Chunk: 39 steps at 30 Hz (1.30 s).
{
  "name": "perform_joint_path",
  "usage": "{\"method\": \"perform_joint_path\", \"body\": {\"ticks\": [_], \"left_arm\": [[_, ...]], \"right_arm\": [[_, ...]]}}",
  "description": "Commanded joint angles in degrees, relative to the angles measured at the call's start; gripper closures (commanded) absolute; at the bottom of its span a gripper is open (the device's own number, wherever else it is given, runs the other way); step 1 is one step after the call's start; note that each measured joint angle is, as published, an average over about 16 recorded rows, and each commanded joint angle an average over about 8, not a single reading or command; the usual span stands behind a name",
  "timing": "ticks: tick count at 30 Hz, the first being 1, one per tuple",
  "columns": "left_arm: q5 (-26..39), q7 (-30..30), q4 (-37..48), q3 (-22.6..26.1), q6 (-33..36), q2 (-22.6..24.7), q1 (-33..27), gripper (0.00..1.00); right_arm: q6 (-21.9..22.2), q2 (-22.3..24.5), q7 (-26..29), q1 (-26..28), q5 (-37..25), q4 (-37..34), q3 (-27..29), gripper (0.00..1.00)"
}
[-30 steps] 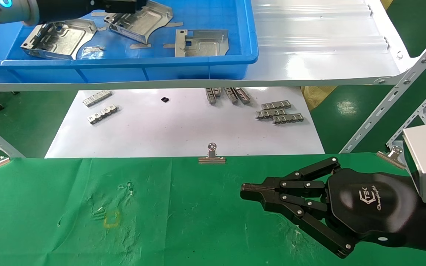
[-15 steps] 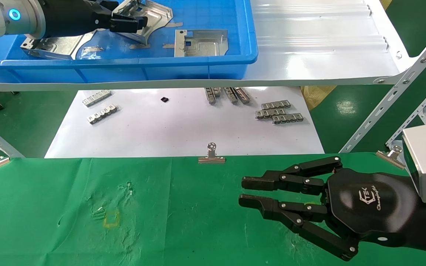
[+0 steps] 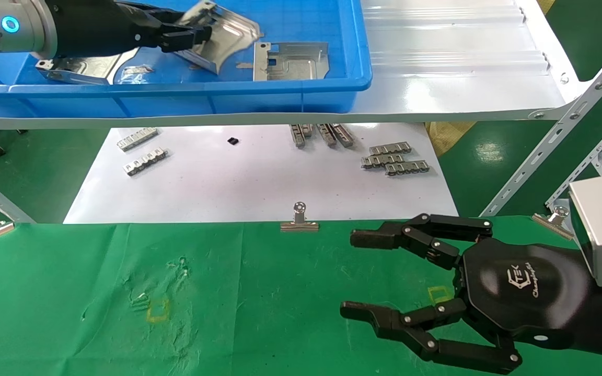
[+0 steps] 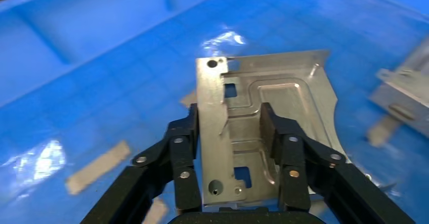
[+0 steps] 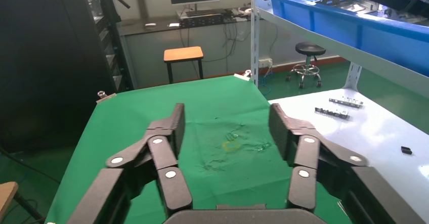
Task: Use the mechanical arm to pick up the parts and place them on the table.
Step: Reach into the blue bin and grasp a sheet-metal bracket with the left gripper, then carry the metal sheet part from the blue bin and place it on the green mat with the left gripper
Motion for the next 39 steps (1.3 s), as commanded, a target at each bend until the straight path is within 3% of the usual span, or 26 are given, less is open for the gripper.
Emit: {"method": "perform_joint_path", "body": {"ticks": [1, 16, 22, 31, 39], "left_arm": [[0.0, 0.1, 0.2, 0.0, 1.1, -0.2, -0.2, 1.0], [-5.1, 4.0, -1.1, -3.5, 5.1, -3.6, -0.5, 1.0], [-8.5, 6.8, -2.2, -5.8, 12.4, -6.0, -0.5, 1.0], [-8.9, 11.6, -5.6, -5.4, 32.9, -11.1, -1.9, 1.0], [-10.3, 14.7, -13.5, -2.5, 36.6, -16.1, 1.2, 1.0]], "right_arm": [[0.0, 0.0, 0.0, 0.0, 0.0, 0.0, 0.0, 0.0], [0.0, 0.0, 0.0, 0.0, 0.0, 0.0, 0.0, 0.0], [0.0, 0.0, 0.0, 0.0, 0.0, 0.0, 0.0, 0.0], [0.0, 0.0, 0.0, 0.0, 0.0, 0.0, 0.0, 0.0], [0.0, 0.0, 0.0, 0.0, 0.0, 0.0, 0.0, 0.0]]}}
